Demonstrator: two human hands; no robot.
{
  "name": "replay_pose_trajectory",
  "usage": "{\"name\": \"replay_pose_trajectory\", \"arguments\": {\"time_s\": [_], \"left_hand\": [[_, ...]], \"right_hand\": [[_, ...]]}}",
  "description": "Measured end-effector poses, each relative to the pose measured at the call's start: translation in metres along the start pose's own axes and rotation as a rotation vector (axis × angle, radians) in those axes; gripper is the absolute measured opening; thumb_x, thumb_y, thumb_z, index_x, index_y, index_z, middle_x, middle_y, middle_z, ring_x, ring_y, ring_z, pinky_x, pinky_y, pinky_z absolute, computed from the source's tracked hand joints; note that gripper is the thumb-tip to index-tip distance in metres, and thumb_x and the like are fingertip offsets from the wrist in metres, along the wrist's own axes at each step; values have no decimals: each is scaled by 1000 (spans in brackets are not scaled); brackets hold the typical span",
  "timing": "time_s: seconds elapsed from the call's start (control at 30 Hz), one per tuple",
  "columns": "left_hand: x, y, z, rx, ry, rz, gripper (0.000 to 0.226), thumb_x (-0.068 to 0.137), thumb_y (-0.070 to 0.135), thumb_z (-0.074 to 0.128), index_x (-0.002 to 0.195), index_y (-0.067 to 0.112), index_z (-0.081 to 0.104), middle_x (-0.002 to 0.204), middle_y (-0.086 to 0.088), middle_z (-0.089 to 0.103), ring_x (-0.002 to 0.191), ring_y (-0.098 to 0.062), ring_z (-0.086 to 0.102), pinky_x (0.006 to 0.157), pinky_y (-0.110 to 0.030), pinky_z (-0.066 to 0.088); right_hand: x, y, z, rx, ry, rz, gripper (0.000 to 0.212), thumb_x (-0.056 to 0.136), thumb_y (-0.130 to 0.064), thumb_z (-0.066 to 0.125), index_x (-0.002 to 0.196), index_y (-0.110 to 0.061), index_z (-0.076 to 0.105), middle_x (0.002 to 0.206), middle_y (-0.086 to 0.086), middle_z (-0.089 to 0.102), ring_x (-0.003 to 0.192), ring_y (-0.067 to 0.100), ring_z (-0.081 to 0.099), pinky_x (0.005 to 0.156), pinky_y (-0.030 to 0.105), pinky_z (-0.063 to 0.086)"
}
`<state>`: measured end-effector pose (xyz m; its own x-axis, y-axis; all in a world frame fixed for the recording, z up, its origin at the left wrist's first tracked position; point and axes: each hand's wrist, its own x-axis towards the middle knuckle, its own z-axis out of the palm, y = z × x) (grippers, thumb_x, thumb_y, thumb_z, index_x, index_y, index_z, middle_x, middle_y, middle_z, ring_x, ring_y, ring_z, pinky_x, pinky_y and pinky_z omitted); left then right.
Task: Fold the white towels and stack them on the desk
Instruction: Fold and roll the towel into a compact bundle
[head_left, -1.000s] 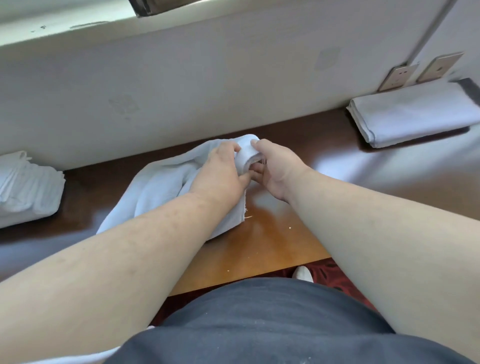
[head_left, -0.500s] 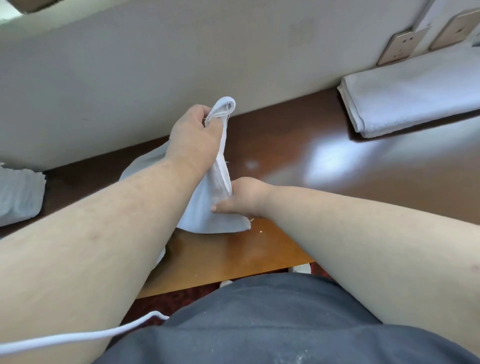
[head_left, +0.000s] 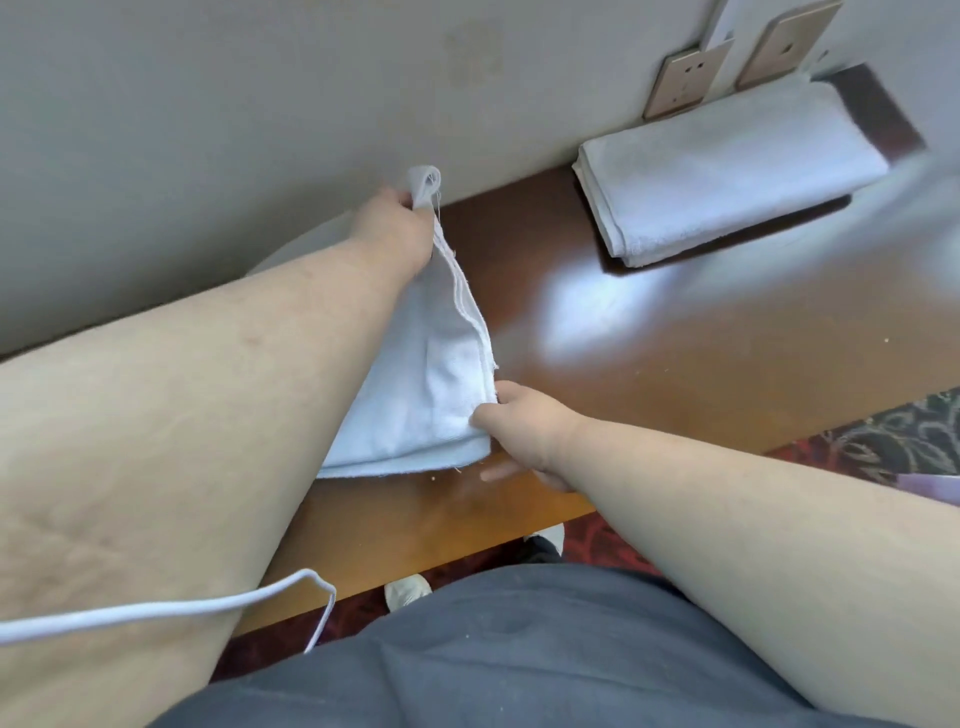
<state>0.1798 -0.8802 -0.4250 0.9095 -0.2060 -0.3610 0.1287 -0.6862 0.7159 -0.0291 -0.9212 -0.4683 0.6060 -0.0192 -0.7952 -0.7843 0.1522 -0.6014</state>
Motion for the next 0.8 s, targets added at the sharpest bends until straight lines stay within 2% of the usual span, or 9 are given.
{"name": "replay_pose_trajectory", "arguments": {"time_s": [0.07, 0.13, 0.27, 0.37, 0.43, 0.5, 0.57, 0.67, 0.8], "left_hand": [[-2, -12, 21, 30, -125, -30, 36, 96, 27, 49, 132, 27, 47, 123, -13, 61, 106, -32, 63, 91, -45, 51], [-12, -30, 37, 107, -236, -67, 43, 98, 30, 49, 140, 32, 41, 127, -13, 58, 106, -29, 60, 95, -40, 48], [-47, -75, 52, 406, -443, -4, 38, 98, 30, 52, 136, 29, 51, 135, -3, 54, 104, -20, 57, 86, -22, 42], [-67, -98, 48, 495, -506, 163, 37, 97, 21, 53, 134, 25, 55, 145, 0, 43, 126, -16, 47, 95, -13, 28], [-74, -108, 39, 542, -496, 195, 39, 96, 25, 54, 135, 30, 53, 145, 3, 40, 128, -14, 44, 98, -14, 26], [-78, -118, 28, 597, -441, 145, 41, 95, 31, 55, 136, 34, 50, 142, 2, 41, 125, -17, 47, 100, -25, 36], [-85, -130, 9, 627, -368, 65, 45, 94, 33, 55, 138, 34, 46, 140, 0, 41, 123, -19, 47, 99, -31, 41], [-98, -148, -22, 628, -263, -14, 50, 94, 33, 54, 142, 32, 42, 141, -1, 42, 126, -21, 45, 102, -37, 42], [-118, -167, -71, 617, -132, -71, 55, 95, 32, 50, 148, 31, 33, 149, -1, 37, 135, -23, 35, 108, -39, 37]], "right_hand": [[4, 8, -15, 80, 103, 75, 37, 91, -22, 41, 125, -29, 54, 108, -1, 65, 81, 20, 72, 77, 39, 61], [9, 13, -28, 94, 192, 134, 36, 96, -17, 37, 129, -24, 50, 102, 4, 64, 75, 18, 69, 68, 34, 62], [21, 13, -42, 24, 270, 260, 32, 101, -10, 40, 132, -16, 45, 94, 9, 61, 73, 19, 66, 53, 28, 59], [26, 5, -44, -166, 236, 317, 28, 99, -12, 46, 126, -7, 48, 88, 13, 65, 80, 22, 68, 59, 30, 60], [29, -3, -49, -511, 234, 281, 25, 92, -15, 57, 115, -6, 51, 95, 15, 70, 87, 27, 72, 77, 41, 61], [30, -15, -54, -824, 246, 239, 34, 86, -19, 67, 115, -7, 51, 114, 17, 66, 103, 33, 66, 90, 42, 54], [31, -30, -51, -1012, 279, 180, 46, 86, -23, 70, 124, -10, 49, 125, 17, 58, 110, 35, 59, 87, 40, 47], [35, -47, -35, -1111, 300, 25, 47, 89, -24, 62, 128, -13, 39, 121, 9, 55, 92, 29, 56, 72, 34, 45], [41, -67, 12, -1193, 234, -226, 53, 90, -33, 57, 137, -21, 38, 130, 4, 44, 116, 28, 47, 83, 38, 46]]}}
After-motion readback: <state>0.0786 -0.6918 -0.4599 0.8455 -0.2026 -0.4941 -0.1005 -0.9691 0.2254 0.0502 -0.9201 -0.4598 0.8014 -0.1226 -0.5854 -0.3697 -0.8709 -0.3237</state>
